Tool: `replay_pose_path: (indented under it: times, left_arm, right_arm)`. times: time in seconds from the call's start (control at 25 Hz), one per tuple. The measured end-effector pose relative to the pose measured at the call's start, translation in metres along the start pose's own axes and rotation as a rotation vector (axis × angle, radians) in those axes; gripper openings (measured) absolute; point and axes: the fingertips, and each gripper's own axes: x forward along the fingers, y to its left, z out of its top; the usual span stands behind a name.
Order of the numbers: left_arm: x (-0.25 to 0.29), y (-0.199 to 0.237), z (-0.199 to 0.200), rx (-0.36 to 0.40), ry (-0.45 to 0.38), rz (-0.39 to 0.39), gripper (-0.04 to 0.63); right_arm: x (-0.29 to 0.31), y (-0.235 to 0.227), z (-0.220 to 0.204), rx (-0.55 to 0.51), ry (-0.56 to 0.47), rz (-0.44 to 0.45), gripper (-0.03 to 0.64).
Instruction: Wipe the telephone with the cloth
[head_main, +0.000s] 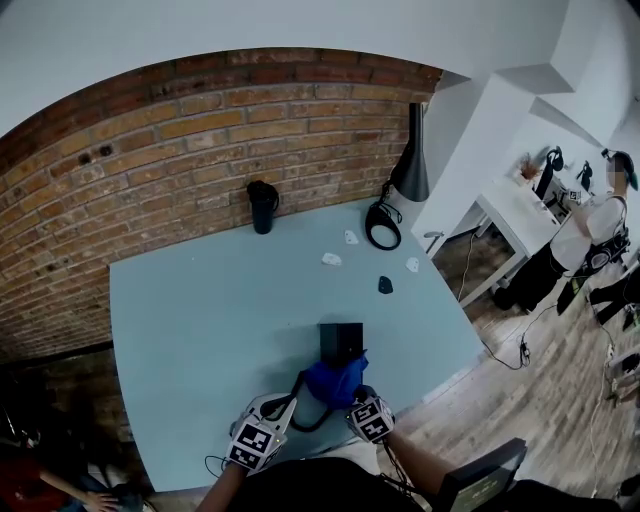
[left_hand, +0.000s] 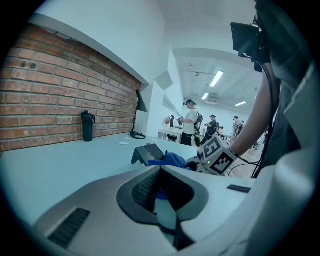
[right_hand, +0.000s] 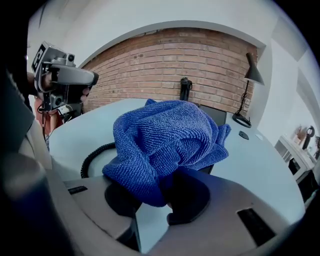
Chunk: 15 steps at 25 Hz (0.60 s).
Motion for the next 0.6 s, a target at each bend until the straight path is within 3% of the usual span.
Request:
replay_pose_path:
  times: [0.28,0.44,0.6]
  left_arm:
    - [-0.001,0.002,0.001,-0.005,-0.009,0.008,0.011]
    - [-0.004,0.007,0.0,-0.024,-0.015,0.025,0.011]
    - [-0.004,0.009,-0.003,-0.036,-0.014,0.03,0.011]
  right_arm:
    - [-0.006,0.027,-0.022,0.028,0.147,0.161,0.126]
    - [-0.015,0.021,0.009,0.053,0.095,0.168,0.126]
    - [-0.014,-0.018,0.06,0.003,0.013,0.124,0.126]
